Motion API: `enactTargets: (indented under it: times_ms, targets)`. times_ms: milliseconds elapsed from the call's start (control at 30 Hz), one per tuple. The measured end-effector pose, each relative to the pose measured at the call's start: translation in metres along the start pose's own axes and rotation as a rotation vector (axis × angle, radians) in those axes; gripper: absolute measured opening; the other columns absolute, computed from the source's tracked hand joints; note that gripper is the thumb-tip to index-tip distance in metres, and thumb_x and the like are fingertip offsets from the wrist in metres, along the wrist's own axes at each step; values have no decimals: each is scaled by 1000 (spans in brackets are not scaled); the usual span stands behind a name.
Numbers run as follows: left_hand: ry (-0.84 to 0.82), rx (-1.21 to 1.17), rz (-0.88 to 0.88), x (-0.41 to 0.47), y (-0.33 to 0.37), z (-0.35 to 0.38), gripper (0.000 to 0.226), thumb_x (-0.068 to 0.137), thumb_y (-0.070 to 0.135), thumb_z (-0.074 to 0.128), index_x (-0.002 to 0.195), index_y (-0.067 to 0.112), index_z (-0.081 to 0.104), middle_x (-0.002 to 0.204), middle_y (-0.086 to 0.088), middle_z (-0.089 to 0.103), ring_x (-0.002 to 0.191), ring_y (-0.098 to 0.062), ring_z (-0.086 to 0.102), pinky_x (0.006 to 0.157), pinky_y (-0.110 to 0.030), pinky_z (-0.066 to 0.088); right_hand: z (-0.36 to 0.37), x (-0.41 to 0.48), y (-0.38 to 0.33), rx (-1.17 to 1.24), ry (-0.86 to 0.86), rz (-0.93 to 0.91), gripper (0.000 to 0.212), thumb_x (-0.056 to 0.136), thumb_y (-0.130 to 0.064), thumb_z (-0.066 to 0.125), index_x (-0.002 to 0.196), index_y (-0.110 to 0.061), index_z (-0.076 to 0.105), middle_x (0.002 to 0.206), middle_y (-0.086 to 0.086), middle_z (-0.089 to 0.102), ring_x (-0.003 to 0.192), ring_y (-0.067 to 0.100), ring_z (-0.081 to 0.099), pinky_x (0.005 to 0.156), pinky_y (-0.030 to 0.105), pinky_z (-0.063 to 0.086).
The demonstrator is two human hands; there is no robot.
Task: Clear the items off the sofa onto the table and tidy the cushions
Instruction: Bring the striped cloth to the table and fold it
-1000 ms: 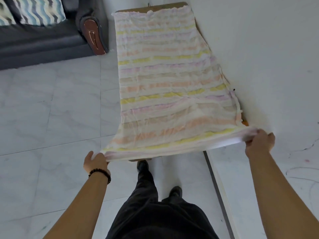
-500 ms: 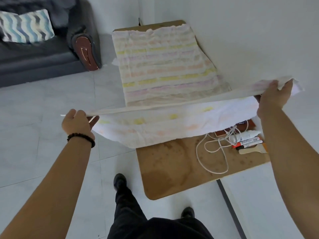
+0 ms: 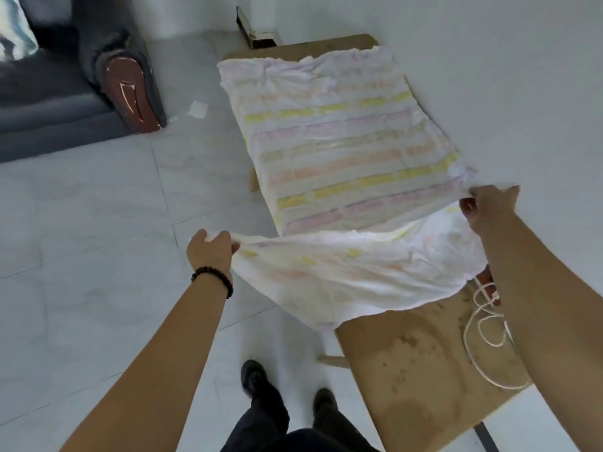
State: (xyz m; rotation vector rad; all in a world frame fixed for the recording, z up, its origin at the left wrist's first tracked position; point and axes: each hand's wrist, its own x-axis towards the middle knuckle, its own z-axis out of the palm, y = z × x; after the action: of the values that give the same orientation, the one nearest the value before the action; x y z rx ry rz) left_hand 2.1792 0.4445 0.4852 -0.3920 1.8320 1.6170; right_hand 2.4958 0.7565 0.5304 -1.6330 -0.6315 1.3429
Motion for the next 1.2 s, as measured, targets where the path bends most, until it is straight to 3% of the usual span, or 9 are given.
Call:
enactTargets:
  times_ms: [133,333,467,533,633,733,867,1000,1200]
  targets:
    - [-55,60,45,29,36,17,69,89,-2,54,152,11,28,156,-4,28,72,-14,66,91,-31,53,20,7,-22,-104,48,-90,90,87,9,51,152,-42,13,134,7,51,86,12,57,76,26,57]
    - [-68,123,91,77,83,66,68,90,0,55,151,13,29,156,-5,29,90,-25,68,78,-25,51,58,29,-40,-148,3,-163,88,86,8,50,153,-39,17,118,1,54,85,15,55,75,26,57]
    - [-50,162,137,121,114,116,70,90,-2,55,152,12,27,146,-10,39,85,-21,61,81,-28,52,95,69,-50,-106,-16,-187,65,82,8,50,122,-41,36,108,-1,53,88,18,53,70,26,55]
    - [0,195,126,149,134,136,65,91,-3,53,150,7,28,139,-11,42,90,-26,64,77,-19,52,119,92,-61,-78,-4,-164,68,83,7,51,124,-44,33,110,-1,54,85,17,51,69,24,54]
    - [39,695,199,194,168,158,39,98,1,46,136,-11,45,135,-26,50,122,-36,50,54,1,36,152,122,-83,-60,9,-132,84,84,7,52,146,-42,23,102,-1,53,72,15,43,70,23,51]
    - [124,1222,348,224,204,175,27,104,21,37,115,7,57,111,-12,63,106,-28,60,75,-17,44,192,149,-107,-53,26,-124,89,87,9,50,152,-42,15,98,-2,52,63,13,39,65,19,47]
    - [151,1473,402,249,230,201,40,104,40,28,110,15,58,90,-3,64,92,-23,65,74,-28,44,258,169,-120,-120,-9,-95,94,86,9,49,155,-43,11,106,1,51,62,13,39,63,18,45]
    - [159,1348,368,291,247,216,35,105,35,30,120,17,56,114,-3,66,101,-24,63,86,-30,47,317,189,-125,-110,-47,-95,94,86,10,44,155,-43,9,104,-4,50,64,13,37,64,20,41]
    - [88,1249,244,378,294,253,40,105,34,35,123,6,57,112,-17,65,106,-28,63,73,-25,46,405,228,-130,-111,4,-107,95,84,15,40,154,-44,14,115,-4,52,64,15,35,59,19,38]
